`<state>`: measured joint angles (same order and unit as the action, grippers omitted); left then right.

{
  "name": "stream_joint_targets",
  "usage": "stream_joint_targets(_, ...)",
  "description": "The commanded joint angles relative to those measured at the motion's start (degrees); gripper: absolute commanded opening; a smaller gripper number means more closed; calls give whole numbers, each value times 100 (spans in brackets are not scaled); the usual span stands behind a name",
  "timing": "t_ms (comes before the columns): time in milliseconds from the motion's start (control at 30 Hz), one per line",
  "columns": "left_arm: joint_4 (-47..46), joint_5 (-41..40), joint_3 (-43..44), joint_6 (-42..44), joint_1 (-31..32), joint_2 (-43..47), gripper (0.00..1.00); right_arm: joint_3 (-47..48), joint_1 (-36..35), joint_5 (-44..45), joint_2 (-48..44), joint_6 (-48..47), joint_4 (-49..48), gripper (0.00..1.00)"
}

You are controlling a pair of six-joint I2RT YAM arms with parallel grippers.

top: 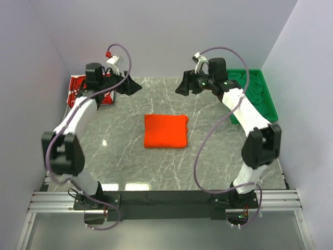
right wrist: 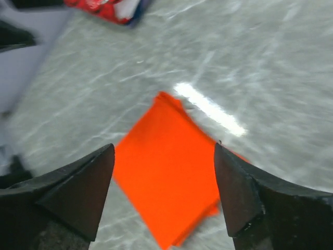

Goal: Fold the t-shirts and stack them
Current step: Fold the tshirt

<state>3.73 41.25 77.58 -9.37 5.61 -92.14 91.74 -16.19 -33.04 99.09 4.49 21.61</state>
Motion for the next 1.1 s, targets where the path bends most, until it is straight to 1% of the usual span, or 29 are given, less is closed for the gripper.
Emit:
stream_joint_targets(0,341,1443,372,-985,89,-1119,65,700,54,-1580,1136,973,-63,81)
stream_joint_targets(33,-374,1629,233,-1380,98,-1235,58,696,37,-1853,1357,1227,-147,77)
stream_joint_targets(67,-877,1744,57,-2184,107,-1323,52,496,36,-2238,1437,1752,-496,74)
stream_joint_targets(100,-1265,1815,-240,-2566,133,-1411,42,41,28,-2312,1412,1913,-821,73)
stream_joint_targets(133,-1539,1825,-304,-2849,151,-1638,36,-77,36,-2417,1420,2054,-1164,69)
stream_joint_targets(167,-1898,1868,-375,-3356,212,-1762,32,-113,36,-2557,1577,2256,-1167,60)
stream_joint_targets(200,-2206,1930,-428,-3631,248,-1877,28,-209,36,-2689,1665,2371,-1193,56)
stream_joint_targets(233,-2444,1904,-480,-3886,283,-2069,27,-305,36,-2760,1727,2494,-1437,52)
stream_joint_targets(267,-2960,1913,-585,-4332,361,-2158,25,-402,28,-2769,1824,2591,-1492,47)
stream_joint_targets(300,-3087,1913,-586,-4476,414,-2368,22,-542,36,-2857,1877,2635,-1562,45)
stream_joint_targets(333,-3088,1834,-560,-4573,458,-2492,22,-578,36,-2892,2051,2740,-1676,41)
stream_joint_targets(467,-3290,1641,-621,-5004,590,-3028,21,-632,63,-2963,2499,2786,-1765,34)
stream_joint_targets(500,-3282,1614,-630,-5014,599,-3229,20,-623,80,-2963,2571,2794,-1765,33)
stream_joint_targets(600,-3123,1509,-613,-4865,608,-3424,18,-719,159,-2901,2817,2934,-1852,29)
stream_joint_targets(700,-2562,1333,-472,-4391,600,-3652,18,-763,247,-2770,3046,3066,-2020,28)
stream_joint_targets(733,-2265,1272,-428,-4276,591,-3688,18,-737,256,-2743,3194,2988,-1950,28)
stream_joint_targets(800,-2105,1218,-262,-3960,556,-3863,20,-528,282,-2620,3344,2795,-1696,28)
stream_joint_targets(833,-1800,1201,-165,-3750,529,-3908,20,-465,291,-2594,3397,2533,-1460,27)
stream_joint_targets(867,-1805,1227,-60,-3670,494,-3908,20,-395,291,-2585,3380,2400,-1336,27)
stream_joint_targets(967,-1946,1569,-155,-3423,494,-3532,21,-175,291,-2786,3056,2091,-931,27)
stream_joint_targets(1033,-1893,1823,-295,-3222,529,-3031,21,-279,248,-2936,2566,2108,-912,27)
stream_joint_targets(1067,-1867,1912,-514,-3177,581,-2855,21,-567,239,-3015,2380,2169,-956,26)
